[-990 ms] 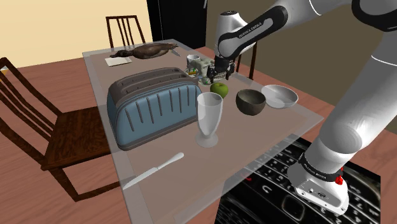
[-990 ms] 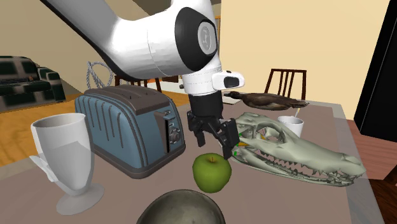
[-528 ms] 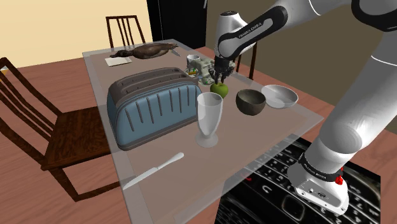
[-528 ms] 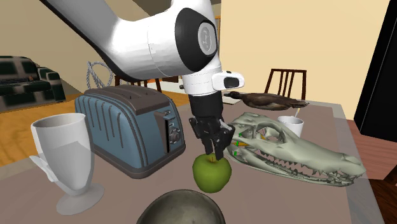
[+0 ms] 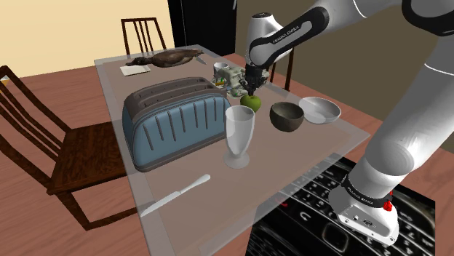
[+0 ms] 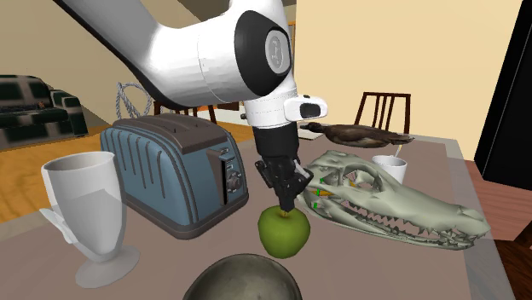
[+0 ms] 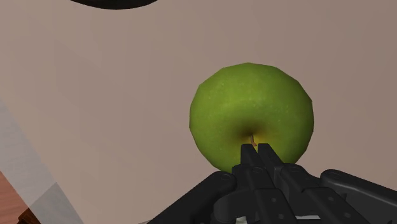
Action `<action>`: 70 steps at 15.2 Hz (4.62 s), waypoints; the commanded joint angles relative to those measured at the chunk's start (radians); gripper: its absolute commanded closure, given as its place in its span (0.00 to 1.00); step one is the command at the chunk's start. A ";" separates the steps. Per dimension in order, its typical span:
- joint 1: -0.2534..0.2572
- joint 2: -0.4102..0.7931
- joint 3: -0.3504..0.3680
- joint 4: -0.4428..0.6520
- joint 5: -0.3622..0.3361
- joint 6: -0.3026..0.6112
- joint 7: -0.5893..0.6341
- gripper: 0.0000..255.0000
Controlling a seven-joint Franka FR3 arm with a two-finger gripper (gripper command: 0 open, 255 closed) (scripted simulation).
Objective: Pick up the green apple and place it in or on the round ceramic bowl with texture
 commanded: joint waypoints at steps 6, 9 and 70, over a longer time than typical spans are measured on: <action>0.001 -0.038 0.001 0.040 0.015 -0.077 -0.017 1.00; 0.001 -0.054 0.002 0.063 0.022 -0.115 -0.025 1.00; -0.016 -0.701 -0.075 -0.359 0.066 -0.327 -0.166 1.00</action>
